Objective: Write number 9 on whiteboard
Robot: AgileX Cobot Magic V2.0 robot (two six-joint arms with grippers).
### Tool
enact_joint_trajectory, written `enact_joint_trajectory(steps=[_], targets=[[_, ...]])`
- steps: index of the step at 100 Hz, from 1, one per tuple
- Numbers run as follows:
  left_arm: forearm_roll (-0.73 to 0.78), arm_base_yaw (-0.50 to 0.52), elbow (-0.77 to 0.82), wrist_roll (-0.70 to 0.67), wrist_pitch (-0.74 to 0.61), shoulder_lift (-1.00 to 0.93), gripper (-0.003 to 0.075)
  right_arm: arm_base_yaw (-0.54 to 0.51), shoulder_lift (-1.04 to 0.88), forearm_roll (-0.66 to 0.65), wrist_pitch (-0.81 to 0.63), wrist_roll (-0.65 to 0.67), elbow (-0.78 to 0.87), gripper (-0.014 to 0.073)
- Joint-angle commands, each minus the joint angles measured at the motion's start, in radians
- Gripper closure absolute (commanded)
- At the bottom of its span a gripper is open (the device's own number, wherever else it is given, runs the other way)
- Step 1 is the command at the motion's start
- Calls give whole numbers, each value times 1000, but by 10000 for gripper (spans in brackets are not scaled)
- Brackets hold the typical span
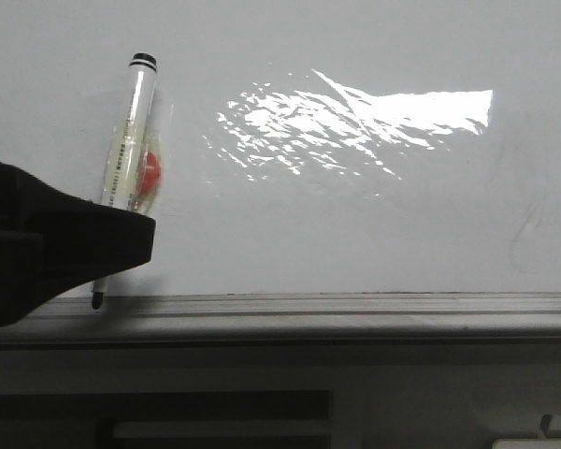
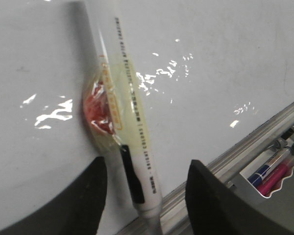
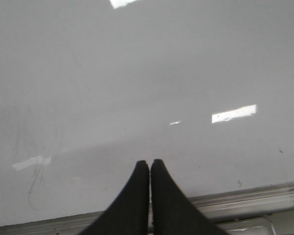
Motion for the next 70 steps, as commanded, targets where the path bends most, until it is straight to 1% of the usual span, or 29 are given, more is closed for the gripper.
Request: enact_joint_trajectory(steps=[1,8,13,18,25,26,30,36,44,48,58,65,70], targets=[[-9,-6,-27,-9,-71,10,379,2,23,-6,-84,0,-26,640],[-9,-6,-27,-9,-76,15,416,2,23,-6,-84,0,-26,639],[-9,-6,-27,-9,-76,15,457,2,23,-6,-84,0,-26,639],[-9,-6,-27,-9,-76,15,508,2,23,-6,-84,0,-26,639],[-16,-6,-27,-9,-76,15,596,2,23,-6,-80,0,-26,639],[-20,-6,-27,-9,-76,15,623,2,23,-6,-78,0,-26,639],[-27,-6,-27,-9,-76,15,668,4,23,-6,-72,0,-26,639],[-27,-6,-27,-9,-76,15,736,26,23,-6,-59,0,-26,639],[-27,-6,-27,-9,-76,15,741,78,27,-6,-51,-2,-33,639],[-27,-6,-27,-9,-76,13,741,114,32,-6,-48,-25,-39,639],[-21,-6,-27,-9,-80,13,741,207,73,-6,-18,-170,-68,639],[-4,-6,-27,-9,-80,9,741,263,117,1,-7,-214,-91,639],[45,-6,-27,-9,-80,6,741,307,160,19,-3,-232,-113,638]])
